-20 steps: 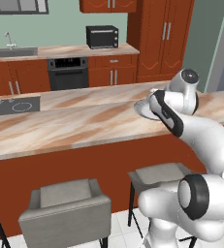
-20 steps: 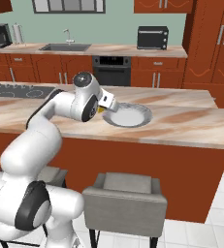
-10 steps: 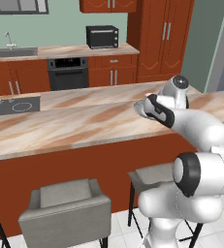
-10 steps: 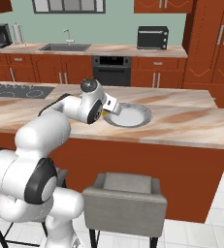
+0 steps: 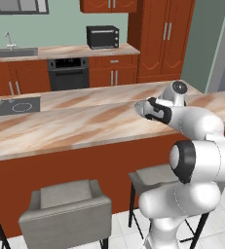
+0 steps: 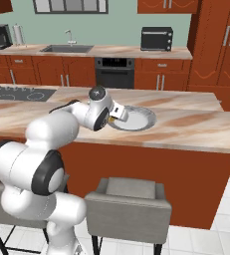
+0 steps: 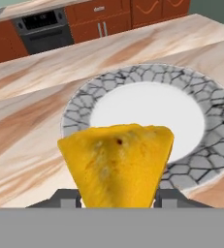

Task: Take the cheese, chicken drumstick, and bell pepper from the fridge and place them on the plate on the dining counter to create an appetizer plate.

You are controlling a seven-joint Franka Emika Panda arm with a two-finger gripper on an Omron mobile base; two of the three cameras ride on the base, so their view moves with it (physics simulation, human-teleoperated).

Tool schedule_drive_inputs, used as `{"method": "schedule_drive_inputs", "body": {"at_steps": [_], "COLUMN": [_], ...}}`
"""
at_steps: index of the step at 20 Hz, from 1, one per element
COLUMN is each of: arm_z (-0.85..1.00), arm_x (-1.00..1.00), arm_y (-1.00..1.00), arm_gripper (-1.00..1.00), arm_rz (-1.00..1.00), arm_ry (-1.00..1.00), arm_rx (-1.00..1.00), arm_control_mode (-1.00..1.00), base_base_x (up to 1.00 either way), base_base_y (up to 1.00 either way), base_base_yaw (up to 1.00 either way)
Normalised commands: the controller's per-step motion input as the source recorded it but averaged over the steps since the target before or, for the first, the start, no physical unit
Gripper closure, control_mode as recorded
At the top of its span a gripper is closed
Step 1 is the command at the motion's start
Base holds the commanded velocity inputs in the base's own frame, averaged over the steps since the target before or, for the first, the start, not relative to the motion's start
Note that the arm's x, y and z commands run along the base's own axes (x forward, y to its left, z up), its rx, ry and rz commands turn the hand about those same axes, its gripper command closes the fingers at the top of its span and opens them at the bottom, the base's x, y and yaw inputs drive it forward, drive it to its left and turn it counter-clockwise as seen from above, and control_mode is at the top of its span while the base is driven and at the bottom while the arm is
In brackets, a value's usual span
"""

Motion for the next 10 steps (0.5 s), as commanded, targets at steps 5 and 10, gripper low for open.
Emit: {"method": "schedule_drive_inputs", "body": {"at_steps": [5, 10], "arm_z": [-0.15, -0.09], "arm_x": [0.15, 0.24], "arm_y": [-0.05, 0.0], "arm_gripper": [1.0, 1.0], "arm_rz": [0.0, 0.0], "arm_ry": [0.0, 0.0], "arm_rx": [0.0, 0.0], "arm_control_mode": [-1.0, -1.0], "base_base_x": [0.0, 0.0], "base_base_y": [0.0, 0.0], "base_base_yaw": [0.0, 0.0]}}
